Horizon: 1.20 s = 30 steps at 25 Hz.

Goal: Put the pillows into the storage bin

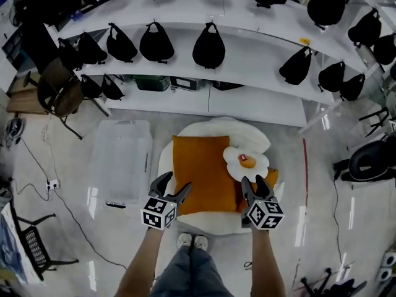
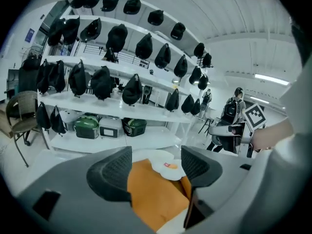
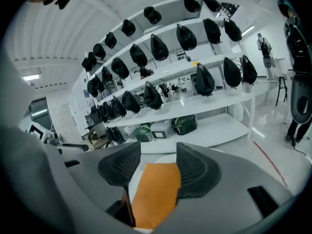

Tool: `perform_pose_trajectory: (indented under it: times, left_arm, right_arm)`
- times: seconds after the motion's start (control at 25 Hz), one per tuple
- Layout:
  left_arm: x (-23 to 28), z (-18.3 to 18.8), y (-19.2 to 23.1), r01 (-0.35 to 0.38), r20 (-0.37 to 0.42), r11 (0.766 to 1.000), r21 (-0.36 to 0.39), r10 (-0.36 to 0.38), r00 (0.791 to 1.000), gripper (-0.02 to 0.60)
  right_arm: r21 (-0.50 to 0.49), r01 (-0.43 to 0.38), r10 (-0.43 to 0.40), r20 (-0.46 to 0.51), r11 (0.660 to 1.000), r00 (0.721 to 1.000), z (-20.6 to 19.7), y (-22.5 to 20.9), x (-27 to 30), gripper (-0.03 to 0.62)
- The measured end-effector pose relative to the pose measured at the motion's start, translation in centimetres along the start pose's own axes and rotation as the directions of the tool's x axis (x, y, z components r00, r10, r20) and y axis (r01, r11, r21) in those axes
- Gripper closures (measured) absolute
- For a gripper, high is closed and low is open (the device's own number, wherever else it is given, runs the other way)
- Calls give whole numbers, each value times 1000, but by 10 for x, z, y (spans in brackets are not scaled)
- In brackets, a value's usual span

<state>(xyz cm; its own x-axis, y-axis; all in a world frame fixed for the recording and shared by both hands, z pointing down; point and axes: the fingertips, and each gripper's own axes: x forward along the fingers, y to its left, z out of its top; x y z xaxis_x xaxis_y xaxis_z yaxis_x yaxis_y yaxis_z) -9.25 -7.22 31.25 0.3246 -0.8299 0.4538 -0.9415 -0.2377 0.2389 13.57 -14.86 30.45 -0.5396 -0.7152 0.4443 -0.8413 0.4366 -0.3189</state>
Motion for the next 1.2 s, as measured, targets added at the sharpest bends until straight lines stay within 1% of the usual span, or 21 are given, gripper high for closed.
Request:
perform_pose_trajectory:
  times: [0.16, 0.28, 0.36, 0.44, 0.56, 0.64, 0.68, 0.76, 0.84, 0.92, 1.0, 1.04, 1.08, 1.16, 1.2]
  left_arm:
    - [74, -76, 49, -26, -91, 998, -56, 20, 996, 258]
    - [123, -146, 87, -59, -158, 995, -85, 45, 986, 249]
    - [151, -193, 106, -73, -205, 991, -112, 49, 978, 245]
    - [171, -241, 117, -81, -254, 984, -158, 39, 966, 236]
    - [182, -307, 123, -89, -332, 964, -250, 1, 943, 227]
    - [185, -343, 126, -97, -382, 949, -301, -27, 924, 215]
    - [186, -357, 129, -103, -401, 942, -319, -36, 915, 207]
    - [187, -381, 131, -103, -432, 932, -347, -62, 900, 198]
    - [191, -398, 126, -85, -444, 918, -387, -105, 890, 190]
    - [199, -409, 121, -71, -442, 903, -424, -139, 886, 192]
    - [211, -415, 117, -63, -446, 897, -438, -156, 881, 193]
    - [217, -416, 114, -59, -449, 898, -437, -160, 879, 196]
    - [222, -415, 111, -56, -453, 902, -429, -161, 877, 218]
    - [226, -411, 107, -60, -469, 918, -392, -144, 871, 261]
    - [225, -409, 108, -67, -475, 925, -374, -129, 870, 286]
  right_arm:
    - [-13, -21, 20, -116, 1000, 993, -77, -44, 83, 384]
    - [21, -30, 33, -193, 999, 981, -149, -76, 139, 381]
    - [37, -28, 37, -254, 999, 967, -198, -97, 165, 377]
    - [55, -21, 38, -322, 998, 946, -245, -117, 182, 362]
    - [106, -21, 66, -438, 994, 897, -315, -138, 192, 317]
    - [114, -21, 75, -498, 993, 864, -350, -150, 198, 284]
    - [113, -18, 75, -518, 993, 852, -363, -156, 202, 265]
    - [144, -10, 88, -545, 990, 834, -384, -167, 208, 219]
    - [195, 2, 110, -558, 981, 822, -402, -175, 213, 181]
    - [240, 7, 133, -563, 971, 816, -413, -175, 220, 172]
    - [291, 3, 168, -561, 957, 811, -420, -169, 229, 177]
    - [304, 0, 179, -560, 953, 809, -422, -166, 233, 191]
    - [301, -1, 178, -562, 954, 808, -422, -163, 235, 218]
    - [268, 4, 155, -572, 963, 805, -420, -158, 236, 290]
    - [250, 10, 141, -577, 968, 805, -418, -156, 235, 340]
